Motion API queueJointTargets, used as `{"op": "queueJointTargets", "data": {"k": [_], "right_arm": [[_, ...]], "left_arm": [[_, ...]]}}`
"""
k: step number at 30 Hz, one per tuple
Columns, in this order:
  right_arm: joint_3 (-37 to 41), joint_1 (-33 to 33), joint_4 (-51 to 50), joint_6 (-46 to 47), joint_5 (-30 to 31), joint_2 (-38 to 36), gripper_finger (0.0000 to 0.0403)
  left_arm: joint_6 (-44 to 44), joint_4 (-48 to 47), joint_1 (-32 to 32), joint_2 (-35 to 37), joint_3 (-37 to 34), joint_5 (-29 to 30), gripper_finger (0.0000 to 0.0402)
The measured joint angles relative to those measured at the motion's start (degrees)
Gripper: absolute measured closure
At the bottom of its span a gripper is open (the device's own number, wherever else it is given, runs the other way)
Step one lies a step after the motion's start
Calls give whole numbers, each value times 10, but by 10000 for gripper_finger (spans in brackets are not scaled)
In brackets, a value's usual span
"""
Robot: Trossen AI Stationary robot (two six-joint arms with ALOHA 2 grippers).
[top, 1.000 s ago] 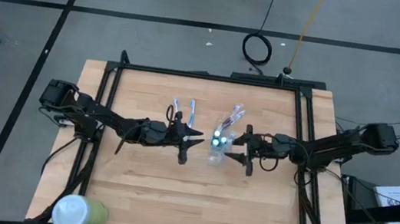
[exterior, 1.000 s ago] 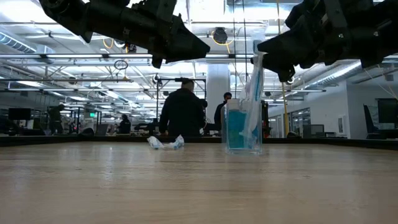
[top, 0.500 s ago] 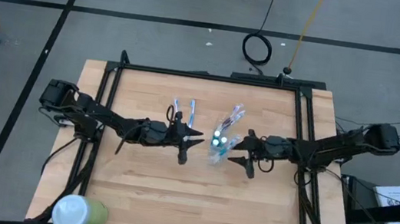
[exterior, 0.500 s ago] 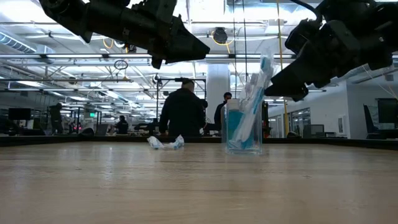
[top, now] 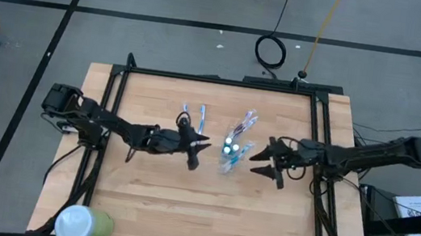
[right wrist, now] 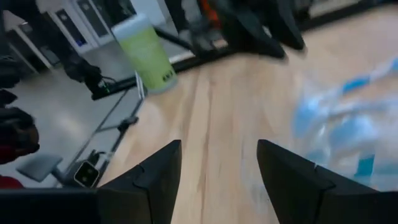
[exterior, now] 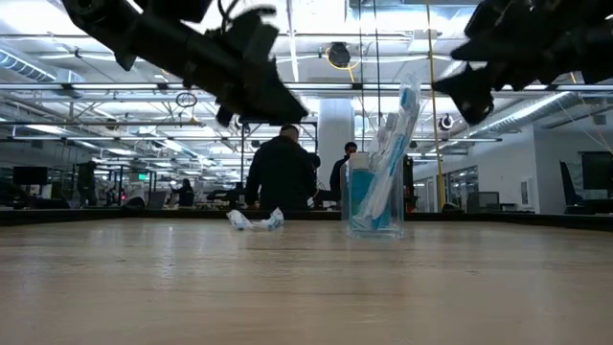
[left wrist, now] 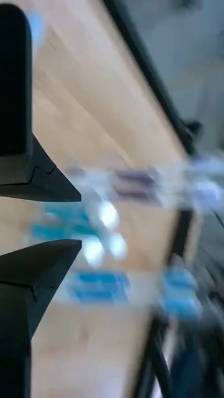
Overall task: Pick & Place toothbrushing station
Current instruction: Put the blue toothbrush into the transparent organizer
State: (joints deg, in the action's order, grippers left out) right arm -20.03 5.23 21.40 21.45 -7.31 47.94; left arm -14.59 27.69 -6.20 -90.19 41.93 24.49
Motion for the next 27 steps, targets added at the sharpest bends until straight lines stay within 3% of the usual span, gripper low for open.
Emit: {"op": "queueJointTargets", "data": {"k": [4,9,11,18,27], "right_arm": [[0,-7,24,-64,31,-42,202],[0,-32,67,-115,77,-72,202],[0,-40,64,-116,75,-75,202],[0,-42,19,-117,73,-67,202],[0,-42,24,-117,73,-63,202]], "left_arm": [[-84,-93,28,-4,0,34,286],[-336,-223,77,-5,0,76,286],[-385,-267,95,-5,0,71,286],[-427,-340,132,-5,0,59,267],[-403,-315,167,-57,0,17,147]]}}
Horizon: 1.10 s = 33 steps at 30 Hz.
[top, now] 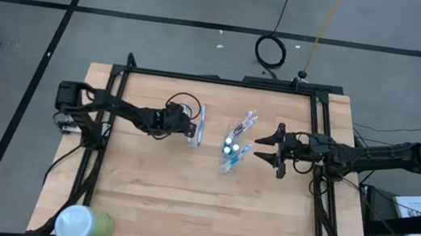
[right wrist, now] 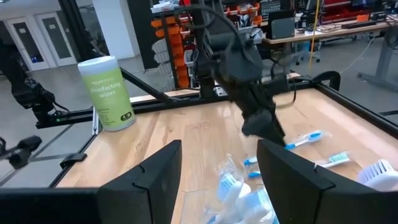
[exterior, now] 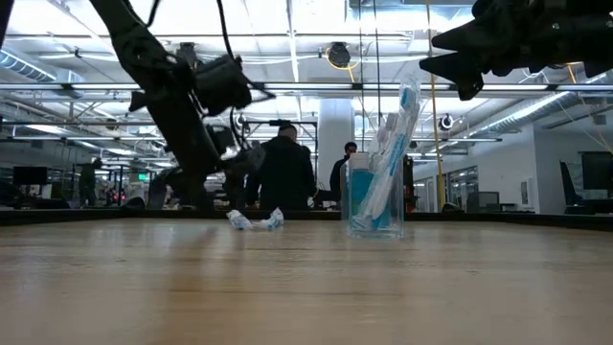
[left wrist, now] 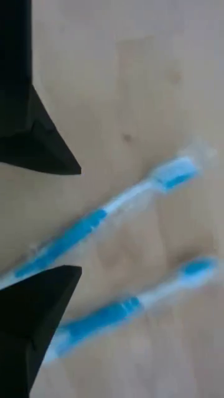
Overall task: Pick & Place toothbrushing station
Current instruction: Put the blue toothbrush into the transparent organizer
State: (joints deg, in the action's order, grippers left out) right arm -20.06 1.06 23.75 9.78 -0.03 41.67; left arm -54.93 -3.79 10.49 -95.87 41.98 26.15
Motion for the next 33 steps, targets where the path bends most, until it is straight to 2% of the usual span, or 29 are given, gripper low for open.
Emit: {"op": "queueJointTargets", "data": {"k": [5,9,14,26,28,33], "right_arm": [[0,0,4,0,0,0,202],[0,0,4,4,1,0,202],[0,0,3,6,1,0,202],[0,0,0,15,2,0,202],[0,0,0,15,2,0,202],[0,0,4,15,3,0,202]], "left_arm": [[4,49,11,-50,2,-14,112],[13,41,10,-60,2,-17,124],[42,28,4,-52,1,-23,184],[94,-14,4,-26,0,-62,379],[108,-18,3,-18,0,-73,387],[139,-37,-4,24,-3,-72,376]]}}
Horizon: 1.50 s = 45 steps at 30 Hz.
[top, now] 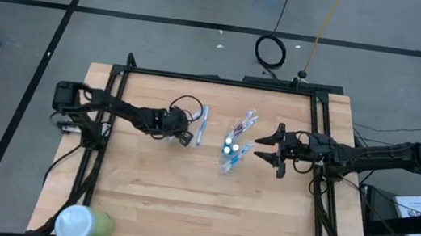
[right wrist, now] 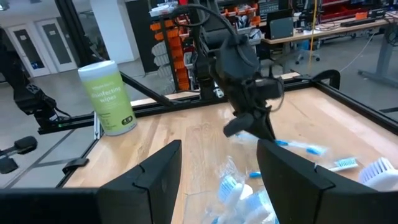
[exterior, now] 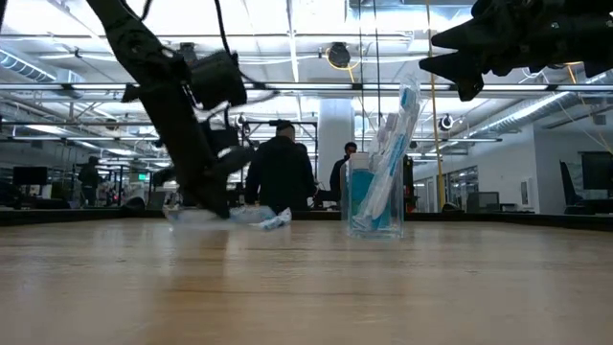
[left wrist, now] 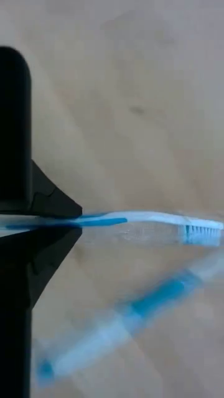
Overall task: Pick & Place toothbrushing station
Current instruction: Put the blue toothbrush into the transparent organizer
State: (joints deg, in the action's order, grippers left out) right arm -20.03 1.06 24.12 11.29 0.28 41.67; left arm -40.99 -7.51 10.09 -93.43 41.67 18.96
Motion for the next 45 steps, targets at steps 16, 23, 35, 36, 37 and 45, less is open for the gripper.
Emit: {"op": "queueJointTargets", "data": {"k": [16,23,35,36,37,45], "right_arm": [[0,11,82,-2,26,29,202],[0,65,222,-46,26,110,202],[-45,78,362,-51,26,269,202],[-55,77,356,-51,24,277,202],[-62,77,353,-51,24,283,202],[-76,77,331,-60,27,289,202]], "left_arm": [[270,285,-141,130,2,77,389],[374,446,-179,92,2,-14,389],[363,514,-181,3,26,-61,387],[363,516,-181,-4,31,-65,389],[362,516,-181,-11,36,-67,389],[362,513,-181,-31,52,-68,388]]}}
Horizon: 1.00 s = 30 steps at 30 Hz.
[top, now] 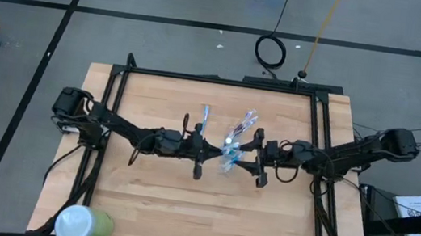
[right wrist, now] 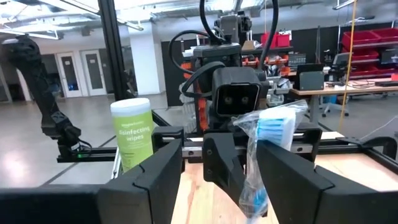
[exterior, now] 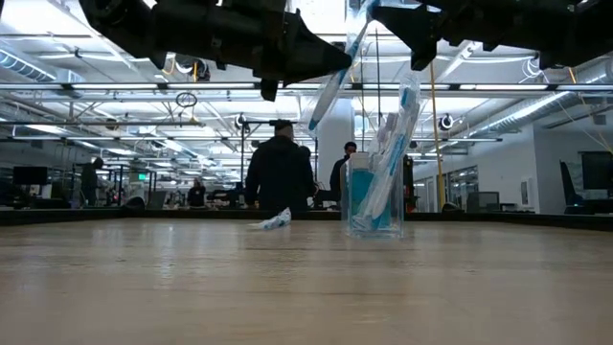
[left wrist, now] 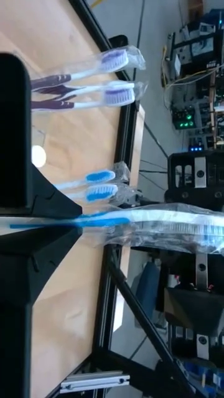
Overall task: Pick & Place toothbrushing station
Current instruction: Put the blue toothbrush into the transparent organizer
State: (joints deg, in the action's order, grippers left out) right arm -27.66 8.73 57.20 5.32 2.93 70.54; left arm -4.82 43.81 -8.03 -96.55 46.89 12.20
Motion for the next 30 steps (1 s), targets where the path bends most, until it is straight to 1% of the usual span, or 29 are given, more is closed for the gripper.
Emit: {"op": "queueJointTargets", "data": {"k": [5,8,11,13,17,22,30], "right_arm": [[0,0,-30,0,-3,-13,202],[0,0,-66,14,-3,-31,202],[0,-1,-106,28,5,-56,202],[0,-1,-115,26,12,-70,202],[0,-1,-113,1,49,-76,202],[0,-5,-79,-2,46,-63,202],[0,-6,-33,-4,45,-29,202]], "left_arm": [[20,0,-7,1,0,1,390],[32,-6,-10,8,0,9,389],[38,2,-11,14,1,2,389],[42,-2,-12,18,1,-2,391],[34,-3,-11,18,1,-11,391],[17,-4,-11,13,0,-10,388],[17,-5,-7,9,0,-7,391]]}}
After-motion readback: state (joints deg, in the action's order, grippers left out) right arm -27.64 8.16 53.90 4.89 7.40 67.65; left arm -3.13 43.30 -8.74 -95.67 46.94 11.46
